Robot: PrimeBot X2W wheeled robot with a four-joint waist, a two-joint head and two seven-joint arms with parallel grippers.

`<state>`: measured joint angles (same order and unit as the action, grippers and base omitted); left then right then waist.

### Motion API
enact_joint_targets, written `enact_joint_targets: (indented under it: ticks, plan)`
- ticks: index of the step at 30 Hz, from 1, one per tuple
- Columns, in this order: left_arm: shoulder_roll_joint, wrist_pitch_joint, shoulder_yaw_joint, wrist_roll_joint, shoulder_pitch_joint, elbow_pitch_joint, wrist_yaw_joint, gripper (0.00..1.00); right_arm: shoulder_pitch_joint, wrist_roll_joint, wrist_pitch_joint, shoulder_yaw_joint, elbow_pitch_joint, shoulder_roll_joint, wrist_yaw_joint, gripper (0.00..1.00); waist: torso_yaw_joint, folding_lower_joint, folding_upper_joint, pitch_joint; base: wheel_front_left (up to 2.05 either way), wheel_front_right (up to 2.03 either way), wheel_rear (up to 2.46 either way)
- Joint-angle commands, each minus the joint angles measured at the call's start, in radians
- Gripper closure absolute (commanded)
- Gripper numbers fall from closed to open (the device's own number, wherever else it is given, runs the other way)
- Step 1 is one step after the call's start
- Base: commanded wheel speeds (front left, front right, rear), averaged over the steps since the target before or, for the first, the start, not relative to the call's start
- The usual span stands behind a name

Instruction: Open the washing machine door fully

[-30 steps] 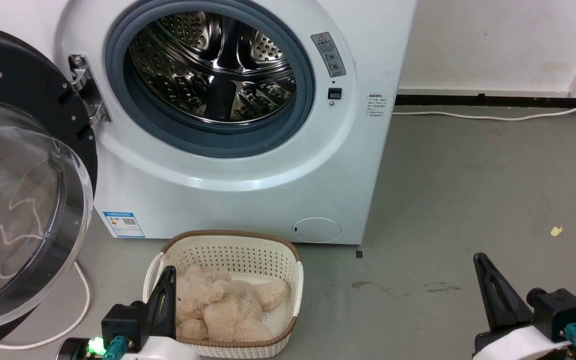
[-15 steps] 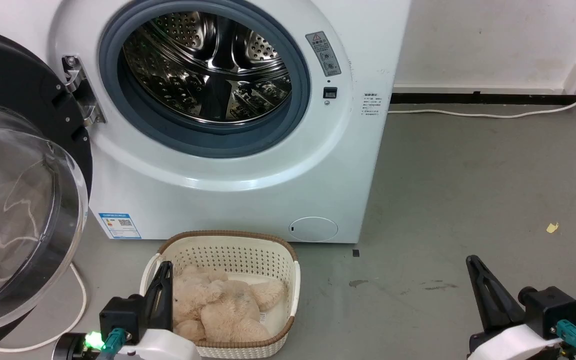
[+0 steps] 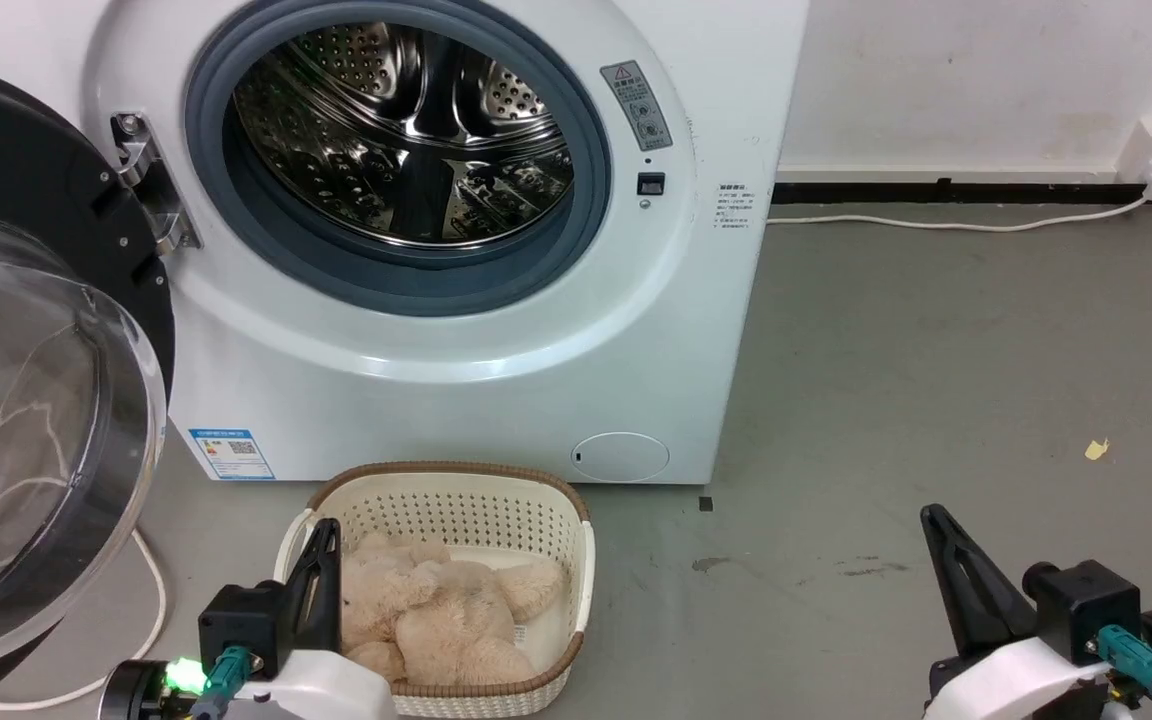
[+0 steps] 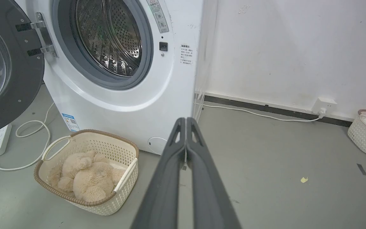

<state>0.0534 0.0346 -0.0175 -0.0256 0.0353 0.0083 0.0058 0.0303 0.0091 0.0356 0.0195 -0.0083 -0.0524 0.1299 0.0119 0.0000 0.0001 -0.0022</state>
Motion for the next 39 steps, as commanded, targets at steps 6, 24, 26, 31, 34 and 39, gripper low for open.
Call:
enact_joint_targets:
  ticks: [6,24,26,31,34,39]
  plan:
    - [-0.001,-0.018,0.010,0.016,-0.027,-0.006,-0.005,1.00,-0.022,-0.007,-0.018,-0.011,0.006,0.002,0.001,1.00,-0.005,0.0000,-0.0001,0.001,0.00,0.00,0.00]
    - [-0.003,-0.035,0.018,0.026,-0.035,-0.008,-0.006,1.00,-0.030,-0.009,-0.036,-0.019,0.008,0.002,0.001,1.00,-0.012,0.0000,-0.0001,0.002,0.00,0.00,0.00]
    - [-0.003,-0.035,0.018,0.026,-0.035,-0.008,-0.006,1.00,-0.030,-0.009,-0.036,-0.019,0.008,0.002,0.001,1.00,-0.012,0.0000,-0.0001,0.002,0.00,0.00,0.00]
    - [-0.003,-0.035,0.018,0.026,-0.035,-0.008,-0.006,1.00,-0.030,-0.009,-0.036,-0.019,0.008,0.002,0.001,1.00,-0.012,0.0000,-0.0001,0.002,0.00,0.00,0.00]
    - [-0.003,-0.035,0.018,0.026,-0.035,-0.008,-0.006,1.00,-0.030,-0.009,-0.036,-0.019,0.008,0.002,0.001,1.00,-0.012,0.0000,-0.0001,0.002,0.00,0.00,0.00]
    - [-0.003,-0.035,0.018,0.026,-0.035,-0.008,-0.006,1.00,-0.030,-0.009,-0.036,-0.019,0.008,0.002,0.001,1.00,-0.012,0.0000,-0.0001,0.002,0.00,0.00,0.00]
